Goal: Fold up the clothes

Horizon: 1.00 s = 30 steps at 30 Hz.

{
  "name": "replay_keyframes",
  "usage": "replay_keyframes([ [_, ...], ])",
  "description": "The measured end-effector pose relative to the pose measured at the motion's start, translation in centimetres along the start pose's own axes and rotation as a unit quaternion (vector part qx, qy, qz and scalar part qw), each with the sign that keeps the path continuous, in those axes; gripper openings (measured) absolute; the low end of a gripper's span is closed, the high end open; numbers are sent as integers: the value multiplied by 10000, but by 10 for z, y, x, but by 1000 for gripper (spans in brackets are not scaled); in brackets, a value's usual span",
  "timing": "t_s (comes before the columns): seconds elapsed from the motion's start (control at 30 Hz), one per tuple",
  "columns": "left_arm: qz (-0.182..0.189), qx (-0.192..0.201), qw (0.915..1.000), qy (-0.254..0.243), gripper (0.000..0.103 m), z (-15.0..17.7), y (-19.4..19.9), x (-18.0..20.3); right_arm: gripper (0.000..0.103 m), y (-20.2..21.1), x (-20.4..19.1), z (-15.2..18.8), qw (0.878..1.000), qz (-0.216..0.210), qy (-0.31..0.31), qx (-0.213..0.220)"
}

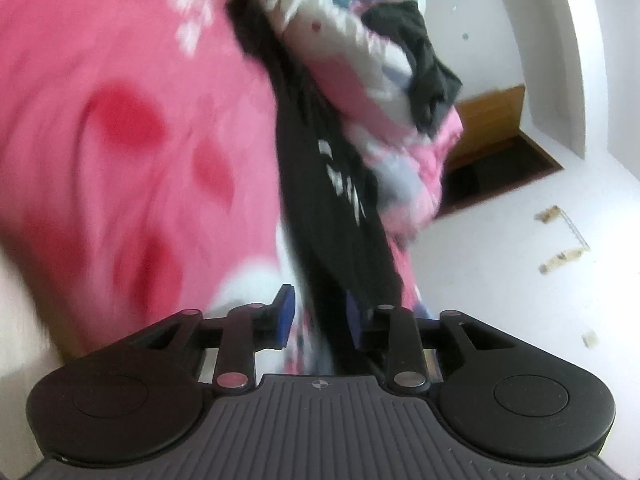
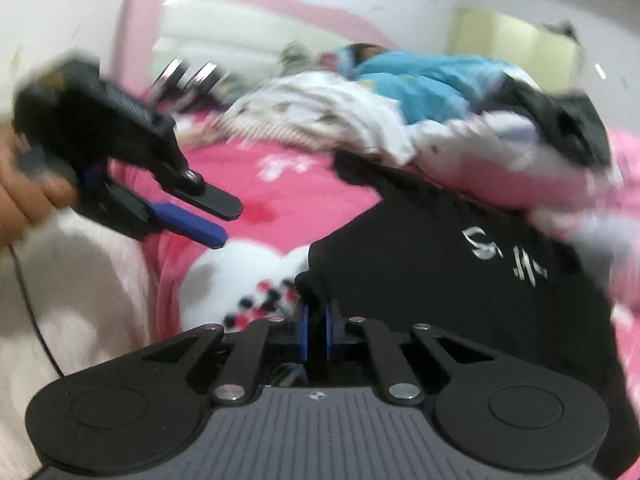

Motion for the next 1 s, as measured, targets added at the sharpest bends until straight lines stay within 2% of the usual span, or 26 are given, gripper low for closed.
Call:
replay_keyframes([
  [0.1, -193, 222, 9996, 18, 30, -44, -17, 1, 7, 18, 20, -3, 9957, -508, -746, 194],
  [0.2, -540, 287, 9981, 79, 30, -94, -46, -3, 7, 35, 37, -6, 9831, -1096, -1383, 483],
  [0.3, -874, 275, 9955, 236, 30, -140, -78, -13, 7, 45, 49, -7, 9745, -1392, -1639, 643],
  [0.43, -1013, 66, 9934, 525, 30, -186, -120, -24, 7, 51, 55, -10, 9671, -1716, -1746, 695],
  [0.67, -1260, 113, 9904, 549, 27, -226, -150, -25, 7, 60, 55, -19, 9617, -2065, -1629, 773],
  [0.83, -1656, 261, 9854, 299, 2, -240, -160, -24, 7, 57, 59, -22, 9596, -2175, -1622, 747],
  [0.93, -1726, 219, 9846, 144, 0, -251, -165, -18, 7, 54, 59, -22, 9592, -2223, -1614, 675],
  [1.0, -1618, 221, 9866, 41, 0, -263, -160, -8, 7, 50, 55, -28, 9593, -2289, -1526, 641],
])
Point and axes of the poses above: each gripper's, at about its wrist camera, not at the fingertips, and y roughly against the way its jaws point, x to its right, z to its underside, the point moved 4 cm from there along -y, roughly the way its jaws point, and after that the axes turned 12 degrees about -x, right-handed, at the moved point
